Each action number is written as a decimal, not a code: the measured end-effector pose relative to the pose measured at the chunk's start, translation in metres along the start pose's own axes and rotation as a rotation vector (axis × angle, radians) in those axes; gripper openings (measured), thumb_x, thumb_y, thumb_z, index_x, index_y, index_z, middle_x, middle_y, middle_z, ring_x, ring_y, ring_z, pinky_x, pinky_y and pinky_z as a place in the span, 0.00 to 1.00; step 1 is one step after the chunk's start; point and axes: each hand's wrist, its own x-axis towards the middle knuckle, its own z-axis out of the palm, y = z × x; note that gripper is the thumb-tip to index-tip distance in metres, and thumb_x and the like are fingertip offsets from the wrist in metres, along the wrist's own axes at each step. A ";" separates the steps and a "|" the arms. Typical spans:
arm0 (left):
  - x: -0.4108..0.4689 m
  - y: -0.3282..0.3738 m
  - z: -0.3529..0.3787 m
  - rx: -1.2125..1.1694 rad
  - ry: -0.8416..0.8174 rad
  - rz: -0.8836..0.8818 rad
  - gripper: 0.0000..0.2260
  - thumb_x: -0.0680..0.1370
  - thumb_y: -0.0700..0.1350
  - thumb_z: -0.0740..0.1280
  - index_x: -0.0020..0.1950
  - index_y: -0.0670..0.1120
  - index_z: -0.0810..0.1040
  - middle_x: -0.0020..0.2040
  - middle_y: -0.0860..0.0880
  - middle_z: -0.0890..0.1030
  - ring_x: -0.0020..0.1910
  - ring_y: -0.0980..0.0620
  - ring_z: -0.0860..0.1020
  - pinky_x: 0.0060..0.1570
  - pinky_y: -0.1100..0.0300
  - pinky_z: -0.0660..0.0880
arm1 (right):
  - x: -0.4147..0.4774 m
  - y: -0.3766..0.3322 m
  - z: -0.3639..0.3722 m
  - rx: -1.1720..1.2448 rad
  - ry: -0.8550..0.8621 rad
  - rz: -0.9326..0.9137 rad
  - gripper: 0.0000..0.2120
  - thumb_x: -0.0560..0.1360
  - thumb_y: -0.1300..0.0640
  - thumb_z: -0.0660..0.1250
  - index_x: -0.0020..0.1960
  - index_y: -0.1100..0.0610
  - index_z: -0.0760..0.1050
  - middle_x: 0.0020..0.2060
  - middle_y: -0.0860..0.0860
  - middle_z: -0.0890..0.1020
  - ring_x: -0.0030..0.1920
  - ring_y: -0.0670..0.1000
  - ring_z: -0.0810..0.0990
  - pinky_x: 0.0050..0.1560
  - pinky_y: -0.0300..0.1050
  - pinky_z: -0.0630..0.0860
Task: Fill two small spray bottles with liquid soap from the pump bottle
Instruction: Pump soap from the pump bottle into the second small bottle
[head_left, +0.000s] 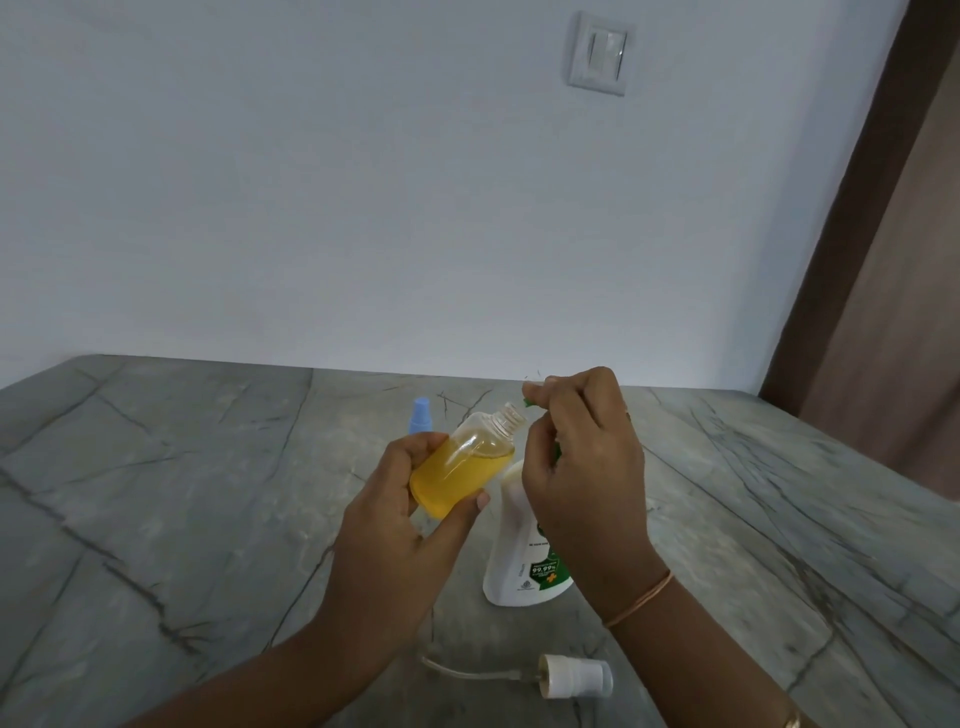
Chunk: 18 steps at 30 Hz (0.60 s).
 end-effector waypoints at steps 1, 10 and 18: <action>0.000 0.000 0.000 0.003 -0.002 -0.004 0.17 0.64 0.57 0.67 0.48 0.64 0.65 0.45 0.70 0.70 0.49 0.79 0.68 0.39 0.84 0.65 | -0.001 0.000 0.001 0.000 0.006 -0.001 0.12 0.71 0.65 0.57 0.45 0.65 0.79 0.40 0.58 0.76 0.40 0.54 0.79 0.35 0.45 0.78; -0.001 0.000 -0.002 -0.006 -0.010 -0.007 0.17 0.64 0.58 0.67 0.49 0.64 0.66 0.47 0.70 0.71 0.47 0.73 0.73 0.40 0.83 0.67 | -0.006 0.000 0.000 -0.006 0.005 -0.004 0.13 0.71 0.66 0.56 0.44 0.65 0.79 0.39 0.57 0.76 0.37 0.53 0.77 0.35 0.41 0.74; 0.000 -0.002 -0.001 -0.013 -0.002 0.007 0.16 0.64 0.58 0.67 0.49 0.63 0.67 0.47 0.69 0.71 0.49 0.75 0.71 0.41 0.83 0.67 | 0.002 0.004 -0.001 -0.015 -0.023 0.019 0.09 0.67 0.70 0.62 0.44 0.64 0.79 0.39 0.57 0.76 0.38 0.53 0.78 0.31 0.44 0.76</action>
